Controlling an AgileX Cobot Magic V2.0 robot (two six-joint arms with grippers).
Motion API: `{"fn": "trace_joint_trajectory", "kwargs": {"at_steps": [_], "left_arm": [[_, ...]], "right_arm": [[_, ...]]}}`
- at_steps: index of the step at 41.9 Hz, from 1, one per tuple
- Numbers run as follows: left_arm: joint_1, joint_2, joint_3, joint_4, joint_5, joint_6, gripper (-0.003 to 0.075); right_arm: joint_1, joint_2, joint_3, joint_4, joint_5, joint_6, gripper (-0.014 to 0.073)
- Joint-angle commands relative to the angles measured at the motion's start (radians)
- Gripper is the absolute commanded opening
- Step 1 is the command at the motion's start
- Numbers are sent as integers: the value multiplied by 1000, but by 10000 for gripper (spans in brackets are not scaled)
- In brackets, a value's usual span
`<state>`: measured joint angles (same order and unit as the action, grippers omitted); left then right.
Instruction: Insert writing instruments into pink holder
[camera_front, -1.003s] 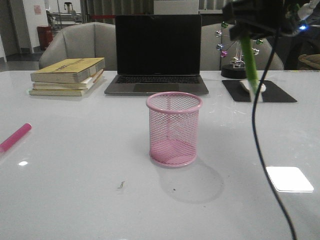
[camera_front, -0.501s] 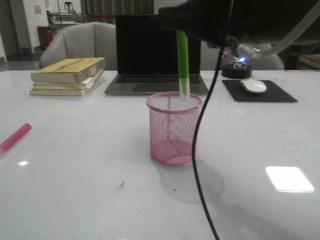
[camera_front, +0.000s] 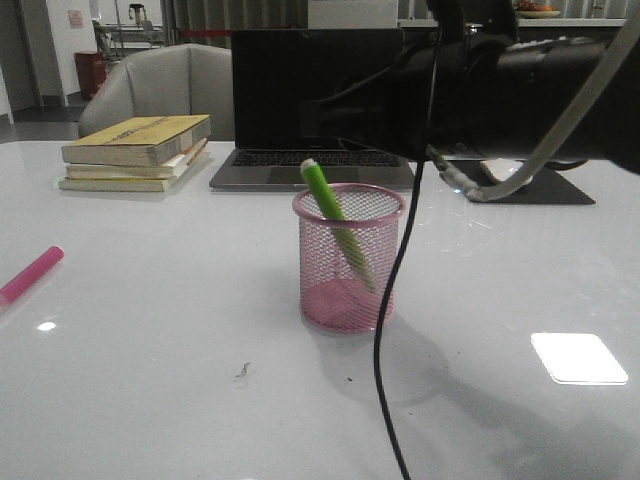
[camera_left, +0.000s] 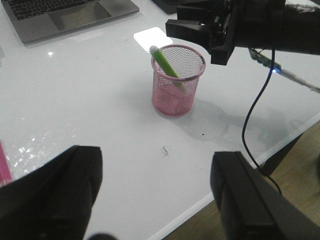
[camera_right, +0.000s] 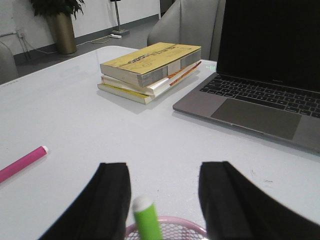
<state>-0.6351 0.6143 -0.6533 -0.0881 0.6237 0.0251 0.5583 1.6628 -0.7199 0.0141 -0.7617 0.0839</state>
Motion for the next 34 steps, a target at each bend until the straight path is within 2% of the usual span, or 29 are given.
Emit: {"fn": "trace_joint_trajectory", "kwargs": {"at_steps": [1, 5, 10, 16, 20, 26, 34], "left_arm": [[-9, 6, -34, -7, -77, 0, 509], [-9, 6, -34, -7, -77, 0, 509], [-9, 6, -34, -7, -77, 0, 509], [-9, 6, -33, -7, -68, 0, 509], [-9, 6, -33, -7, -51, 0, 509], [-7, 6, -33, 23, 9, -25, 509], [47, 6, -33, 266, 110, -257, 510]], "right_arm": [[1, -129, -30, -9, 48, -13, 446], [-1, -269, -30, -8, 324, -95, 446], [-2, -438, -30, -8, 682, -136, 446], [-2, -612, -30, -8, 997, -136, 446], [-2, -696, -30, -8, 1156, -136, 446], [-2, -780, -28, -14, 1295, -84, 446], [-2, -834, -28, -54, 1362, -33, 446]]}}
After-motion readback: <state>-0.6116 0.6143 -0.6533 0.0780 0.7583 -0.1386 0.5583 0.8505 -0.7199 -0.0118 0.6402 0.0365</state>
